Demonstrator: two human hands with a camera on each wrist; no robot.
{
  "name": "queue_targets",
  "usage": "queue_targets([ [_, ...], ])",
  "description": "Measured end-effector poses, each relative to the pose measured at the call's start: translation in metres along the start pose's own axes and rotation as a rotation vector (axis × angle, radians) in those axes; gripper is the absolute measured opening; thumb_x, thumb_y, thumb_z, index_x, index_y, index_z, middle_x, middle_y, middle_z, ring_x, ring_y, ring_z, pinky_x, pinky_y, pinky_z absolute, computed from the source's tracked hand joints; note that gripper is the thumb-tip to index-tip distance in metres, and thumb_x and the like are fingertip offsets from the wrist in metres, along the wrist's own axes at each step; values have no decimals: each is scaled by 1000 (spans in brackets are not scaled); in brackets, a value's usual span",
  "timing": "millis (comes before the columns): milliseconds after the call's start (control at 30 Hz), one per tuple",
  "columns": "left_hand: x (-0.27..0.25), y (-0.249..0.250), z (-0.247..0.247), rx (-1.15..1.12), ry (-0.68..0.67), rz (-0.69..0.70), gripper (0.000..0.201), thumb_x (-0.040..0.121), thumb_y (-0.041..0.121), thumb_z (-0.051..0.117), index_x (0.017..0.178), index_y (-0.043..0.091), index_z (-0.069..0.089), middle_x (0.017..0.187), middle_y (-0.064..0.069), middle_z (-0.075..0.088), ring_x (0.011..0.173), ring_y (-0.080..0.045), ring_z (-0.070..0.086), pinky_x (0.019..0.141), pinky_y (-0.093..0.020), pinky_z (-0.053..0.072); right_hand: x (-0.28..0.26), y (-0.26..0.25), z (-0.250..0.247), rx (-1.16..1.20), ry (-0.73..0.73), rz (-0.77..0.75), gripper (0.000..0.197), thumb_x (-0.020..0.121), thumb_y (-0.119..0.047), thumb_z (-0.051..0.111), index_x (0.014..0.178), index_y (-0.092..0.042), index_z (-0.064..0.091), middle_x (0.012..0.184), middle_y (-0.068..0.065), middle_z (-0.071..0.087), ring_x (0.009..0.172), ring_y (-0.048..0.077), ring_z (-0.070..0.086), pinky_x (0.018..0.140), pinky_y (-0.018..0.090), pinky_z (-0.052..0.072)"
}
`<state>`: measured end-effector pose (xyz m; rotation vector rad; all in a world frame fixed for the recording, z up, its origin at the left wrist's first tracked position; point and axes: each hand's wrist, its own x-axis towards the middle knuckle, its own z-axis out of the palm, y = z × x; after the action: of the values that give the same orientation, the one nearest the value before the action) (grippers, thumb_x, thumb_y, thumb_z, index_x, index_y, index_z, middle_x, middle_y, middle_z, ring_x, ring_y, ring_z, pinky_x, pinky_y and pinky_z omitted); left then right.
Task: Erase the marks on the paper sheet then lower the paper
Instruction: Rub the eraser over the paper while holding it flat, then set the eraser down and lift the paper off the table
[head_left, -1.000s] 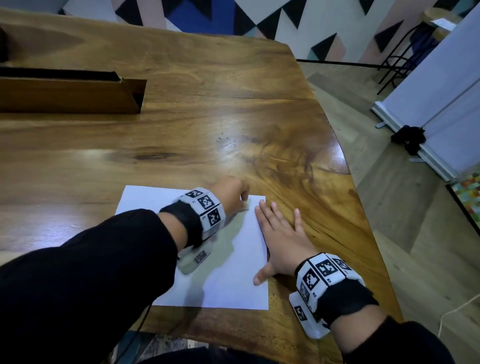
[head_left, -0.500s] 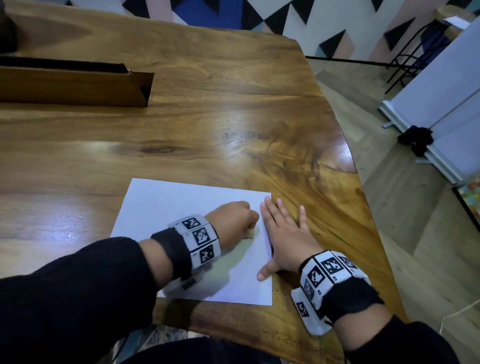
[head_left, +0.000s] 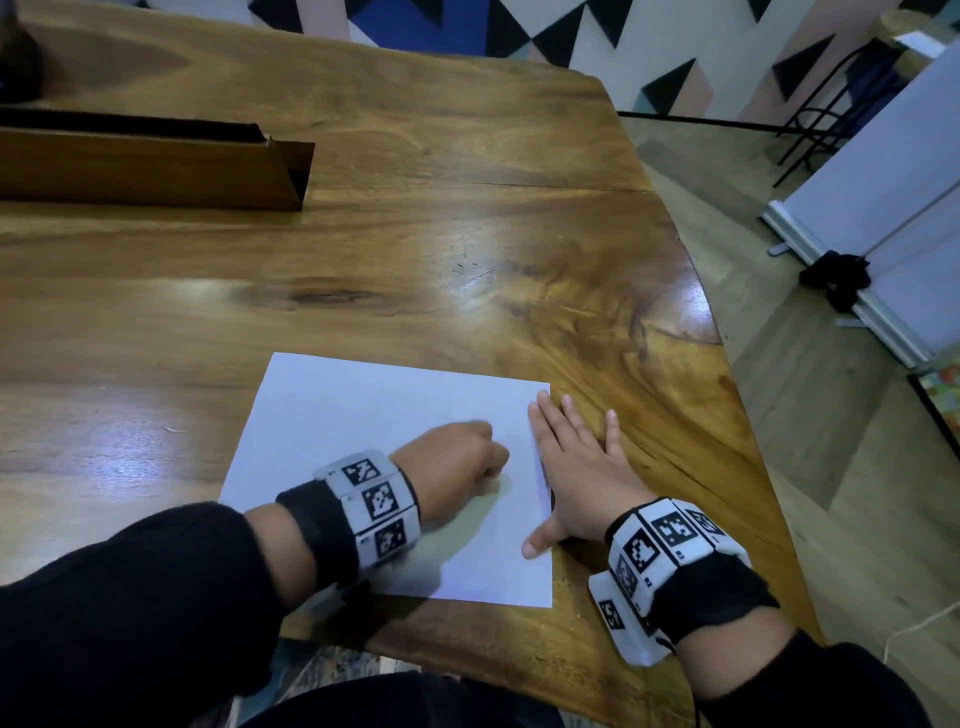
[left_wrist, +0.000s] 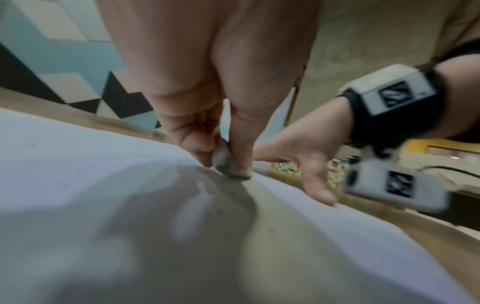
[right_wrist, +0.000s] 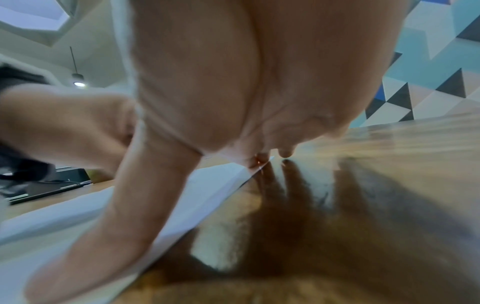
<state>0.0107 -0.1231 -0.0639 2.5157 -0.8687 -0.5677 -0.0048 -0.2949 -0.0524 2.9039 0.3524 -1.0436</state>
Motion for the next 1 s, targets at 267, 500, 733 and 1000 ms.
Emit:
queue_targets([
  [267,-19,-2,-6,-105,-215,5,19,78,23,66,93,12,67,99,-7,65,85,-17,56,70,-21,35,-3,1,3,-14,6,-34,147,58,-61,79,146,-14,-28,152,-4,-38,139,17,-36,108,54,-25],
  [500,36,-61,-76,-167,254,-377,11,77,19,70,87,16,71,87,-5,70,76,-15,57,67,-24,40,-13,3,8,-78,-22,-50,147,59,-59,79,144,-14,-32,150,-4,-40,135,14,-38,111,57,-20],
  [733,62,-63,-75,-70,138,-397,18,85,13,58,100,12,68,108,-12,67,99,-26,60,74,-24,41,-20,3,16,-79,-25,-27,146,60,-61,78,142,-14,-34,150,-3,-40,135,16,-38,111,56,-22],
  [1000,-10,-73,-67,-25,313,-412,28,81,9,56,108,12,64,107,-19,56,98,-36,56,88,-38,44,-15,2,2,220,199,-8,94,79,-58,65,150,-19,16,159,-5,4,148,16,-5,118,41,-8],
])
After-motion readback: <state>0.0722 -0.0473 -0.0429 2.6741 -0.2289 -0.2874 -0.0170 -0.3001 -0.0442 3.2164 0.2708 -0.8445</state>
